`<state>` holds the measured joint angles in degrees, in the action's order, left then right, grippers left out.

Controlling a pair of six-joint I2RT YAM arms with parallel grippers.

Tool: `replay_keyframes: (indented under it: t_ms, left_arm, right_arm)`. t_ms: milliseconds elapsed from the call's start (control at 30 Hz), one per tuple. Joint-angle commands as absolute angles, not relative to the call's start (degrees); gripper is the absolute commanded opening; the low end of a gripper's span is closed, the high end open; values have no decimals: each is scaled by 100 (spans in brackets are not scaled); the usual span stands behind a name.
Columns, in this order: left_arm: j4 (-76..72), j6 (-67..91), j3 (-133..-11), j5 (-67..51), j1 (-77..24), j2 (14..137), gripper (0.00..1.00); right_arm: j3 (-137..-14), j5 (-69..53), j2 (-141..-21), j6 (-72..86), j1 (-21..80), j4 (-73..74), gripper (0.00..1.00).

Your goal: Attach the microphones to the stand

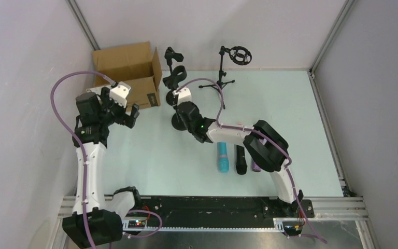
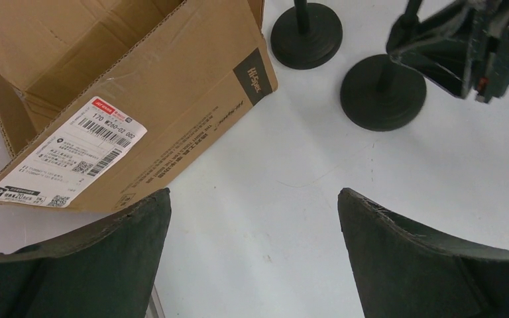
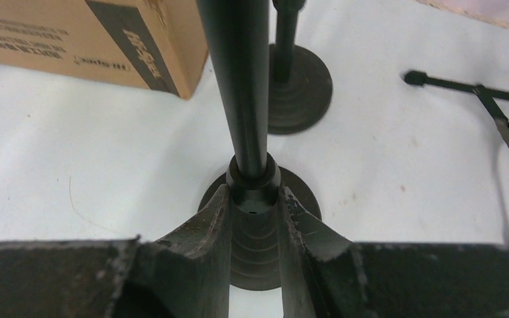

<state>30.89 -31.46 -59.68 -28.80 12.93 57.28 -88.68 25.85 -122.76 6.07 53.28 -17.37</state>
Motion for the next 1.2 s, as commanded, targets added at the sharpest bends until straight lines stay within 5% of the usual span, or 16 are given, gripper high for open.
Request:
replay_keyframes:
  t_ms: [0,367,700,1000,1167]
  left_arm:
    - [3053,-3006,-6118,-3077,1324,5433,100]
    - [3155,-2805,-5991,-3394,1316,4876,100]
    - [3280,-2702,-6075,-3578,1318,4624,100]
    - [3428,-2671,-6100,-3723,1323,4410,100]
    - [3449,-2661,-6119,-3791,1307,4422,100]
  right_arm:
    - [-8255,3741,-11524,996,5799,-1841,0]
    - [-7813,5502,-10744,3660,6844,728,0]
    - [-8145,6167,-11187,5467,7153,2279,0]
    - [-9030,6094,-11686,5468,7343,3069,58]
    - [-8988,6049,-11433,5436,7377,3139,73]
